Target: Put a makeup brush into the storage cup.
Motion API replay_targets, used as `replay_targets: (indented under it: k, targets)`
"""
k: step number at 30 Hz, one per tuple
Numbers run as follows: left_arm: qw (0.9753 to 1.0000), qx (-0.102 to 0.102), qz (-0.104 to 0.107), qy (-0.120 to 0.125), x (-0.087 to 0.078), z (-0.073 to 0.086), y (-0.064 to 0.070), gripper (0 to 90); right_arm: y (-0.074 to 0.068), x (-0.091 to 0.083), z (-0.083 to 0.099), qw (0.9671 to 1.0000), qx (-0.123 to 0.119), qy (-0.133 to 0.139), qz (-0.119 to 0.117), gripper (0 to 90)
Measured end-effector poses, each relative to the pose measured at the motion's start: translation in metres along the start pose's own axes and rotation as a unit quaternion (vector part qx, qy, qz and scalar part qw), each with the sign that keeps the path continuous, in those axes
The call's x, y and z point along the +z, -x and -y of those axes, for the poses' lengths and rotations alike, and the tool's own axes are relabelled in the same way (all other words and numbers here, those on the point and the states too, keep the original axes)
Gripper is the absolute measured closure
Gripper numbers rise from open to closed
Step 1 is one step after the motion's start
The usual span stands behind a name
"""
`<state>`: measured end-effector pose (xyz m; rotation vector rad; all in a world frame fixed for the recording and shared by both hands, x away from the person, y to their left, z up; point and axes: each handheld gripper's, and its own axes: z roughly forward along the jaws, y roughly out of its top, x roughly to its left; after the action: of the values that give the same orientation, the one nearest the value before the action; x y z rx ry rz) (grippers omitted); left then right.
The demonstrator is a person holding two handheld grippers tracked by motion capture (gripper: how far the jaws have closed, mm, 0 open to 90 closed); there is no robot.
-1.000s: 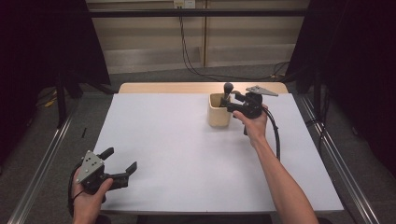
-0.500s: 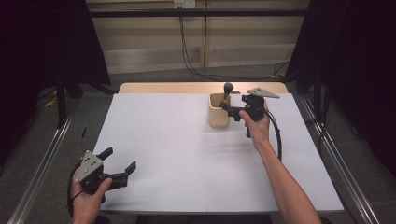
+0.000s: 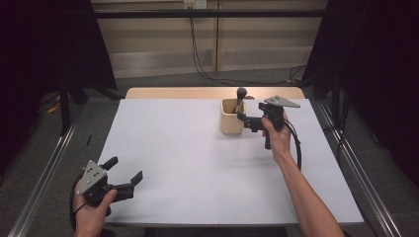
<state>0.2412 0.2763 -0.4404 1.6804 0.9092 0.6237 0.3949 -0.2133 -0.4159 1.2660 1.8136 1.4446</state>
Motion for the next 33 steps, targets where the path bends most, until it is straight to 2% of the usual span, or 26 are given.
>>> replay_targets:
  k: [2, 6, 13, 16, 19, 25, 30, 33]
  targets:
    - [1.0, -0.002, -0.001, 0.001, 0.0, 0.0, 0.0, 2.5, 0.0, -0.004, 0.0, 1.0, 0.007, 0.005, -0.005, 1.9]
    - [1.0, -0.001, 0.006, 0.005, 0.001, 0.0, 0.001, 2.2, 0.0, -0.01, 0.002, 1.0, -0.003, 0.006, -0.005, 2.0]
    - [1.0, 0.003, 0.001, 0.005, -0.002, 0.0, 0.0, 2.2, -0.001, -0.021, 0.005, 0.9999, -0.01, 0.011, -0.003, 1.2]
    - [1.0, 0.004, 0.001, 0.004, -0.003, 0.0, 0.0, 2.2, -0.001, -0.026, 0.005, 0.9999, -0.014, -0.001, -0.005, 0.9]
    - [1.0, 0.005, 0.0, 0.005, -0.002, 0.0, 0.001, 2.2, 0.0, -0.033, 0.005, 0.9998, -0.017, 0.001, 0.006, 1.4]
    - [0.9999, 0.007, 0.001, 0.007, -0.004, 0.0, 0.001, 2.2, 0.005, -0.047, 0.01, 0.9999, -0.015, -0.001, 0.007, 1.2]
    - [1.0, 0.003, -0.002, 0.008, -0.005, 0.0, 0.001, 2.2, 0.007, -0.059, 0.016, 0.9996, -0.016, 0.001, 0.023, 1.7]
    - [1.0, 0.008, -0.002, 0.006, -0.005, 0.0, 0.0, 2.2, 0.008, -0.064, 0.02, 0.9996, -0.014, -0.002, 0.026, 1.7]
